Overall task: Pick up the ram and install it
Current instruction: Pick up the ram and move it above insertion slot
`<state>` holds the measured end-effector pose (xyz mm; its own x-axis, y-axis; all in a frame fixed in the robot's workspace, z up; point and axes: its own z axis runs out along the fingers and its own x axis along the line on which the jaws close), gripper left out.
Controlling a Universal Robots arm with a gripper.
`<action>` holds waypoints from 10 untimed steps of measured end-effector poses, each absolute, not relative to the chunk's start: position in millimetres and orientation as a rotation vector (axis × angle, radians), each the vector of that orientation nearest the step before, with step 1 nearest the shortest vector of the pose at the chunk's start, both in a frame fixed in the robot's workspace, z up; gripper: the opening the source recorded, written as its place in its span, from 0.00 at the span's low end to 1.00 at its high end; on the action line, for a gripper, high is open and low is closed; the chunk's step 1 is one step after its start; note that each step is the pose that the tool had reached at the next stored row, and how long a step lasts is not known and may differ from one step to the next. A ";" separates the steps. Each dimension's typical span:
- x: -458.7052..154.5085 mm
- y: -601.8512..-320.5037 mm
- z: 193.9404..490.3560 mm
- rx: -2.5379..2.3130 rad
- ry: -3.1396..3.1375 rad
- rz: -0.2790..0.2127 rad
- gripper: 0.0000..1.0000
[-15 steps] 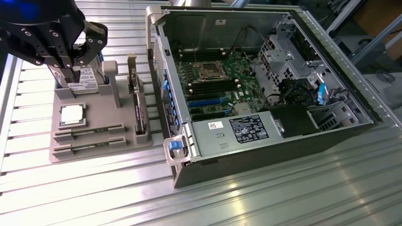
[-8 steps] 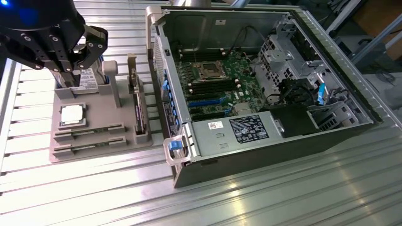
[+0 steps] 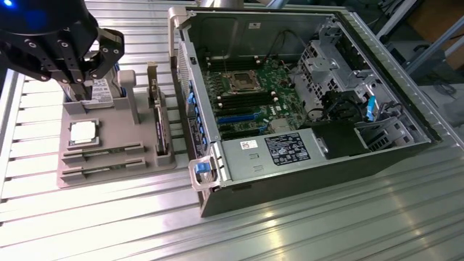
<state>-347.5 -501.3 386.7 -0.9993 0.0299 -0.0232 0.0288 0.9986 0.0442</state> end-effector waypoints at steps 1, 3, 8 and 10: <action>-347.5 -501.3 386.7 0.024 3.117 0.069 0.11; -347.5 -501.3 386.7 -0.051 3.118 0.070 0.11; -347.5 -501.3 386.7 -0.177 3.115 0.071 0.11; -347.4 -501.3 386.7 -0.242 3.112 0.072 0.11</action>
<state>-347.4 -501.3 386.7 -0.9878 -0.1540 -0.0232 -0.1549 0.9869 0.0443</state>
